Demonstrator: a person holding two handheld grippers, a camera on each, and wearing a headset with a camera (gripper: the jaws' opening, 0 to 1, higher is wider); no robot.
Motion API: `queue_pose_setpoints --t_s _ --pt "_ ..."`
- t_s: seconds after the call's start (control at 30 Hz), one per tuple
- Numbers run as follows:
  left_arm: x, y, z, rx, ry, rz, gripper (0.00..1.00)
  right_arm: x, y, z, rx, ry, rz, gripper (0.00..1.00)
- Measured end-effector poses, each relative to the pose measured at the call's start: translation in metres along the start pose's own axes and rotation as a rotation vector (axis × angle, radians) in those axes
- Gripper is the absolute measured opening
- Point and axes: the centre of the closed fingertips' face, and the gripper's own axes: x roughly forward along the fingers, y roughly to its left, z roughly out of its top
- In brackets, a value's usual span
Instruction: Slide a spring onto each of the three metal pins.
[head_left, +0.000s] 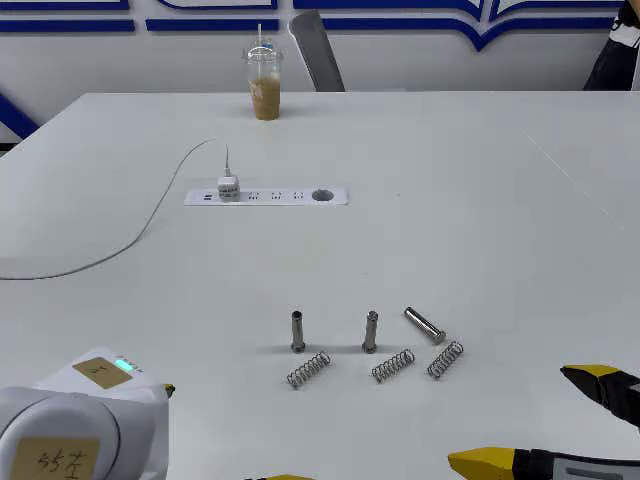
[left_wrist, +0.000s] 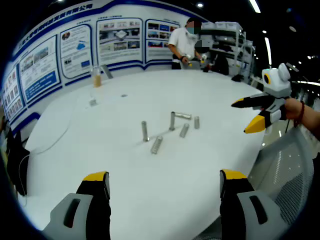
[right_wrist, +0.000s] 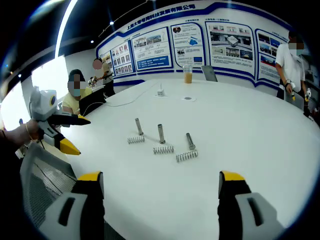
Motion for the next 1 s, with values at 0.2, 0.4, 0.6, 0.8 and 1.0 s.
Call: queue_pose_setpoints --t_s 0.2,0.4,0.6,0.8,1.0 --pt "0.0 0.0005 -0.0009 0.006 0.006 0.003 0.93 -0.0008 -0.0018 -0.0014 0.003 0.002 -0.004 0.96" --pt "-0.0006 0.0012 -0.0005 0.004 0.004 0.005 0.92 -0.0016 -0.0004 -0.0014 0.002 0.0 0.0 0.96" --pt "-0.0013 0.0021 -0.0007 0.002 0.003 0.006 0.92 -0.0024 0.0008 -0.0021 0.002 0.0 0.001 0.96" --pt "-0.001 0.0019 -0.0001 0.004 0.0 0.006 0.92 -0.0032 -0.0007 -0.0036 0.007 0.004 -0.001 0.95" --pt "-0.0003 0.0018 0.0015 -0.003 -0.008 0.005 0.92 -0.0039 -0.0012 -0.0048 0.008 0.005 -0.003 0.95"
